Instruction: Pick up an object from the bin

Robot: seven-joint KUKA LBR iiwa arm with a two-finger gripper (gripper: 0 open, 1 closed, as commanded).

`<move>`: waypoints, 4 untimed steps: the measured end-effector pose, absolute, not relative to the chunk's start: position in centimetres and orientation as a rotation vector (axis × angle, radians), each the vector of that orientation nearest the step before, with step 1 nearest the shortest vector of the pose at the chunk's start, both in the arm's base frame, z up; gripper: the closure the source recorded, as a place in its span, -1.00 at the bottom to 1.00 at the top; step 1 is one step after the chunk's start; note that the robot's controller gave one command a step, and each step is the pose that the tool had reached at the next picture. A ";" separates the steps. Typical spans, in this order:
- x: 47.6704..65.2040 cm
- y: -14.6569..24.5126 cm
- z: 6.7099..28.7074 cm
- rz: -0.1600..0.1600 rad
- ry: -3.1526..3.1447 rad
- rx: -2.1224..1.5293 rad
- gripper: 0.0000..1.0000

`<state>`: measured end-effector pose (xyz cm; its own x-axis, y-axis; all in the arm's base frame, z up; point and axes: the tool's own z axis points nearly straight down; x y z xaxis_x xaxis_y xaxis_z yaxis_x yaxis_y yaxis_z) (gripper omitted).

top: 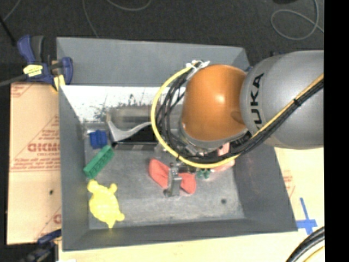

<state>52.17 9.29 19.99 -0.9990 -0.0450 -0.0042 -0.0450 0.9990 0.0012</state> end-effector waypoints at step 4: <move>55.5 3.2 7.1 0.003 3.109 -0.265 1.00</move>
Offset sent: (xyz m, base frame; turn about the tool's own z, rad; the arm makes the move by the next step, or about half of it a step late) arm 0.0342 -0.0077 -0.1299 -0.0101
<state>55.45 3.23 7.10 -0.9853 -0.1693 -0.0214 -0.1693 0.9856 0.0001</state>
